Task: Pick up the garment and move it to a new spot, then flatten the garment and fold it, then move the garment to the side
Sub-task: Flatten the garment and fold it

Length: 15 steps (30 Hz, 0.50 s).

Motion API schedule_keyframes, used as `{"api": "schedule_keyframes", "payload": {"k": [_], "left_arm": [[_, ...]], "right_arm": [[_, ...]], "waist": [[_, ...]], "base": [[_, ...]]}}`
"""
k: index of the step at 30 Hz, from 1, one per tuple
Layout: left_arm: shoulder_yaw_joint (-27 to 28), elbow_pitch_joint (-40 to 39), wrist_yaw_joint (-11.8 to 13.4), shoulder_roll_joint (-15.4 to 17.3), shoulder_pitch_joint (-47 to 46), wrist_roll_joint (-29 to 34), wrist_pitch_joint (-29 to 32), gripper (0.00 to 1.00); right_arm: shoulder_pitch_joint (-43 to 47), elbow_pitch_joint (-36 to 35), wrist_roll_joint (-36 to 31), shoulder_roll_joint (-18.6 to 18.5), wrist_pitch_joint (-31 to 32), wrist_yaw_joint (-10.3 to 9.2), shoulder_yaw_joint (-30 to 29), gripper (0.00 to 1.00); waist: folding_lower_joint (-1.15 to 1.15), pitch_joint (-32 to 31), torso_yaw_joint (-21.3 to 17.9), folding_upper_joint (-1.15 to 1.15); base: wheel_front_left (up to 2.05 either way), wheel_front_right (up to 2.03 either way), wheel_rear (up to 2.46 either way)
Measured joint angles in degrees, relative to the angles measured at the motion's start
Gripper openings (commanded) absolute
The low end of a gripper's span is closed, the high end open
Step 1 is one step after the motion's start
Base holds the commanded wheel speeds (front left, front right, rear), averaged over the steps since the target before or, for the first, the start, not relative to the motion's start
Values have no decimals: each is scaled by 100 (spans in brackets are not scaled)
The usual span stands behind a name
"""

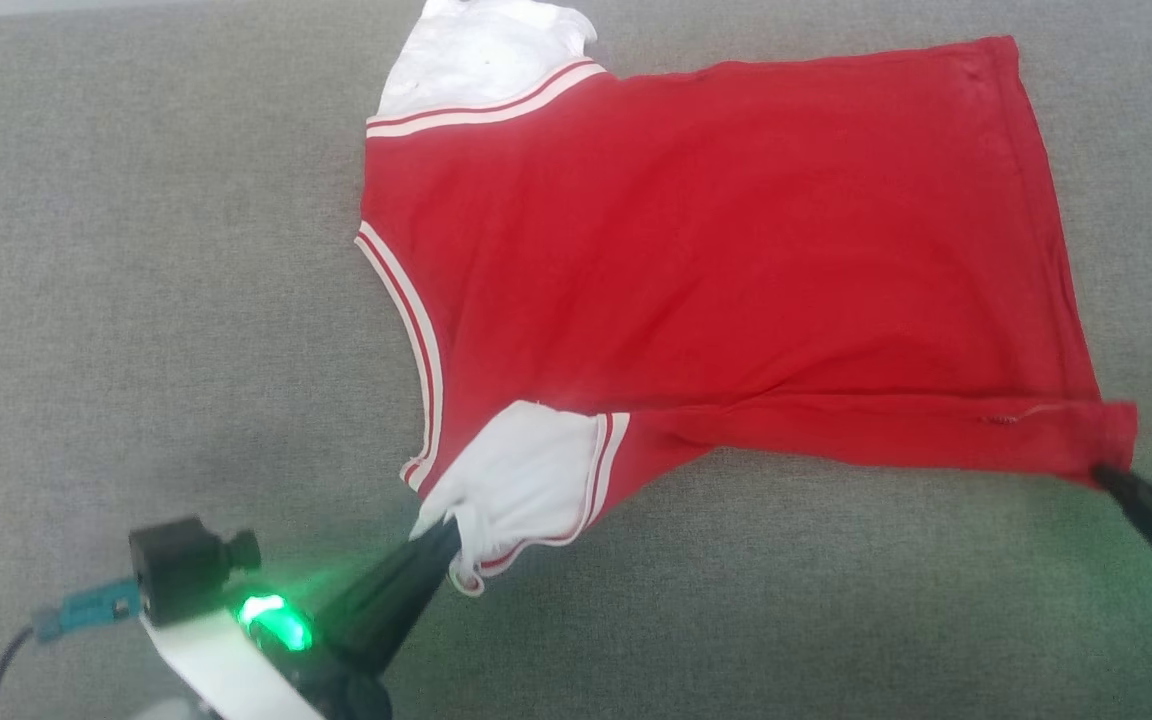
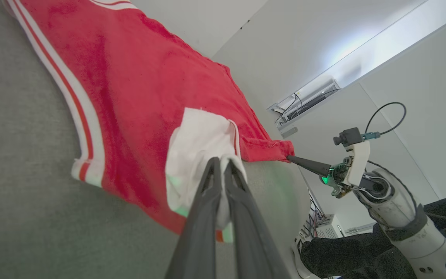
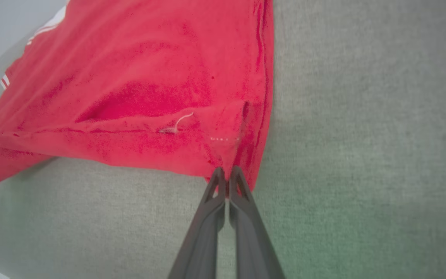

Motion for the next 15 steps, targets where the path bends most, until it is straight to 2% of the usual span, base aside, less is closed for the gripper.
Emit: {"api": "schedule_keyframes", "payload": {"k": [5, 9, 15], "left_arm": [[-211, 136, 0, 114, -834, 19, 0, 0], [-312, 515, 0, 143, -1720, -126, 1, 0], [-278, 1448, -1, -110, -2734, -397, 1, 0]], "right_arm": [[-532, -96, -214, 201, 193, -1, -182, 0], [-1332, 207, -400, 300, 252, 0, -168, 0], [-2377, 989, -698, 486, 136, 0, 21, 0]], "waist": [[0, -11, -18, 0], [0, 70, -61, 0], [0, 307, -136, 0]], "base": [[0, 0, 0], [0, 0, 0], [0, 0, 0]]}}
